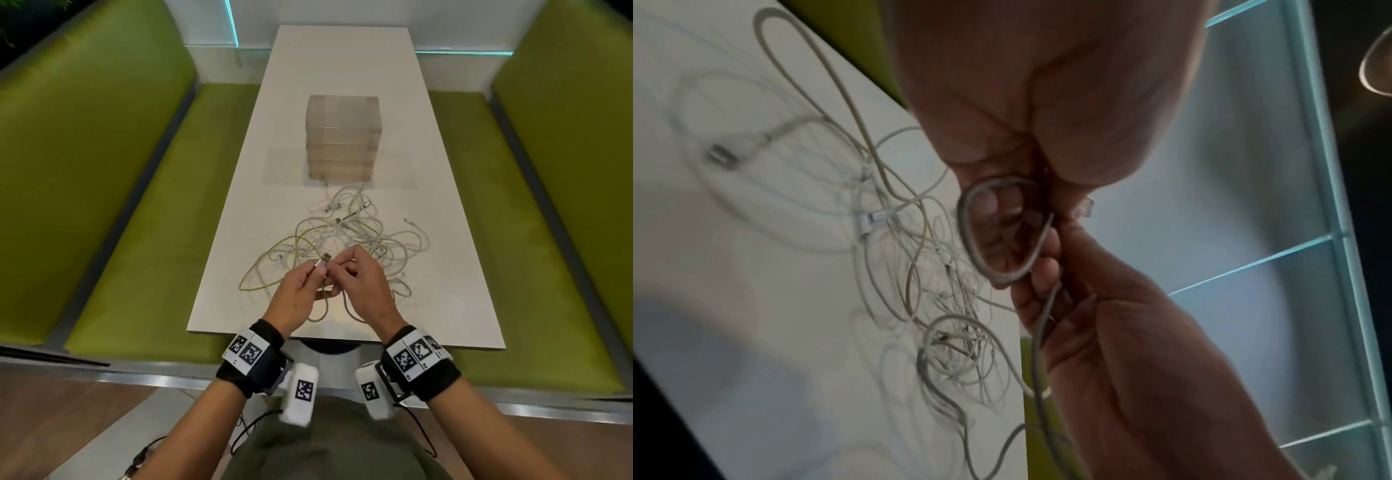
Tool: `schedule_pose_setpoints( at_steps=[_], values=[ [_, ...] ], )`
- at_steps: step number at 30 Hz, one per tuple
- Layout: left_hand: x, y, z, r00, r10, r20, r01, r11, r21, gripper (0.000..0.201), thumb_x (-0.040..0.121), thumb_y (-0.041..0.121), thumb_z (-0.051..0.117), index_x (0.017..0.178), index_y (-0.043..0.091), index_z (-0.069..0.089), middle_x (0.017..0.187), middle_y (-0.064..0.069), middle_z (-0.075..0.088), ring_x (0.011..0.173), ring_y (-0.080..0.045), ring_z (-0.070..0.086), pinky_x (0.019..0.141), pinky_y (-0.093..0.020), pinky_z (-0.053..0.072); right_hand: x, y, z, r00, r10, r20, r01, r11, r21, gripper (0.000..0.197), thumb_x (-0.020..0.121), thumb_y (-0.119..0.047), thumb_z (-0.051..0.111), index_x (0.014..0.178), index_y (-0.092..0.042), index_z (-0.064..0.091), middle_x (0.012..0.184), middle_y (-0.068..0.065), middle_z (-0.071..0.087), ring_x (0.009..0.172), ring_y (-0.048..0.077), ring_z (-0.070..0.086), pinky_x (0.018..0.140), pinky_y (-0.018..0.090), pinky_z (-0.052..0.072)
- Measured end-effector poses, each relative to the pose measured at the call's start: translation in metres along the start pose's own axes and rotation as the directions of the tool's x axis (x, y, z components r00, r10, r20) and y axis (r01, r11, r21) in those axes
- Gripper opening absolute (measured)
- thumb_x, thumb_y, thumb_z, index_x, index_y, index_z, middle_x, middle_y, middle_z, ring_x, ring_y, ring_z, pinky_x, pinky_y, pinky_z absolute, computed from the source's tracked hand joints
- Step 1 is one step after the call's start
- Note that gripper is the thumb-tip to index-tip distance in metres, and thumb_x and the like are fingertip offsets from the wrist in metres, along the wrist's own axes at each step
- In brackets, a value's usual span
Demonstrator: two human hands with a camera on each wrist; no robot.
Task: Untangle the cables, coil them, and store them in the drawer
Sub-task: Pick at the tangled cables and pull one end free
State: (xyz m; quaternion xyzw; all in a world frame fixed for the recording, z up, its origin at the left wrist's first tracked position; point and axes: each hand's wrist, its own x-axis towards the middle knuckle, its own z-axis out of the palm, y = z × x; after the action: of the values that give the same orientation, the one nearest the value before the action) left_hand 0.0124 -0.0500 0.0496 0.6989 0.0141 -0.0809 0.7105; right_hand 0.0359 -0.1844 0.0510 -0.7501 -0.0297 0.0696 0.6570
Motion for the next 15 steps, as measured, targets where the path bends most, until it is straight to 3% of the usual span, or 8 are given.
schedule_pose_setpoints(
  at_steps=[3,6,8,10,11,13,15],
  values=[
    [0.001,-0.002,-0.004,0.999,0.035,-0.036,-0.035,0.999,0.000,0.027,0.102,0.015,0.038,0.094,-0.007,0.052,0.077,-0.009,0.059,0.071,-0.017,0.061,0.082,-0.034,0.054,0.000,0.001,0.000,0.992,0.024,0.124,-0.032,0.998,0.061,0.016,0.091,-0.016,0.061,0.093,-0.004,0.050,0.066,0.012,0.066,0.059,0.024,0.060,0.061,0.032,0.052],
    [0.005,0.003,-0.011,0.989,-0.016,-0.145,-0.029,0.953,-0.302,0.030,0.103,0.021,0.033,0.093,0.000,0.053,0.098,-0.013,0.072,0.092,-0.027,0.069,0.088,-0.039,0.054,-0.002,0.005,-0.008,0.959,0.067,0.276,-0.061,0.998,-0.032,0.017,0.091,-0.018,0.060,0.096,-0.012,0.045,0.062,0.010,0.064,0.058,0.021,0.059,0.061,0.027,0.050],
    [0.011,0.011,-0.023,0.982,-0.047,-0.180,-0.072,0.798,-0.598,0.032,0.104,0.022,0.028,0.086,0.009,0.051,0.089,-0.010,0.074,0.093,-0.026,0.070,0.090,-0.040,0.054,-0.006,0.012,-0.017,0.929,0.065,0.365,0.011,0.979,-0.202,0.011,0.093,-0.024,0.057,0.093,-0.015,0.050,0.060,0.004,0.063,0.057,0.015,0.056,0.062,0.023,0.044],
    [0.017,0.021,-0.041,0.973,-0.084,-0.216,-0.118,0.624,-0.773,0.034,0.103,0.027,0.029,0.081,0.012,0.049,0.062,0.001,0.065,0.068,-0.015,0.069,0.077,-0.034,0.058,-0.009,0.023,-0.029,0.901,0.056,0.430,0.106,0.934,-0.342,0.011,0.094,-0.028,0.055,0.087,-0.020,0.056,0.062,-0.002,0.060,0.059,0.010,0.052,0.063,0.025,0.041],
    [0.019,0.025,-0.050,0.964,-0.116,-0.239,-0.129,0.584,-0.801,0.033,0.103,0.030,0.031,0.081,0.013,0.049,0.054,0.005,0.054,0.054,-0.010,0.060,0.065,-0.027,0.057,-0.007,0.030,-0.036,0.895,0.054,0.443,0.134,0.915,-0.381,0.012,0.094,-0.028,0.055,0.084,-0.021,0.058,0.063,-0.006,0.058,0.060,0.007,0.050,0.063,0.025,0.041],
    [0.021,0.030,-0.066,0.944,-0.149,-0.295,-0.132,0.649,-0.749,0.030,0.103,0.032,0.033,0.084,0.015,0.049,0.051,0.008,0.038,0.042,-0.006,0.037,0.046,-0.019,0.042,-0.002,0.039,-0.050,0.919,0.048,0.390,0.129,0.901,-0.415,0.014,0.094,-0.023,0.055,0.082,-0.021,0.061,0.063,-0.013,0.055,0.059,0.003,0.047,0.064,0.024,0.040],
    [0.023,0.027,-0.077,0.935,-0.116,-0.335,-0.101,0.820,-0.563,0.029,0.103,0.030,0.032,0.088,0.014,0.051,0.053,0.008,0.032,0.042,-0.007,0.028,0.042,-0.019,0.030,0.004,0.043,-0.063,0.958,0.046,0.282,0.079,0.906,-0.417,0.019,0.095,-0.018,0.054,0.079,-0.021,0.064,0.060,-0.015,0.053,0.058,0.002,0.046,0.064,0.023,0.040]
  ],
)
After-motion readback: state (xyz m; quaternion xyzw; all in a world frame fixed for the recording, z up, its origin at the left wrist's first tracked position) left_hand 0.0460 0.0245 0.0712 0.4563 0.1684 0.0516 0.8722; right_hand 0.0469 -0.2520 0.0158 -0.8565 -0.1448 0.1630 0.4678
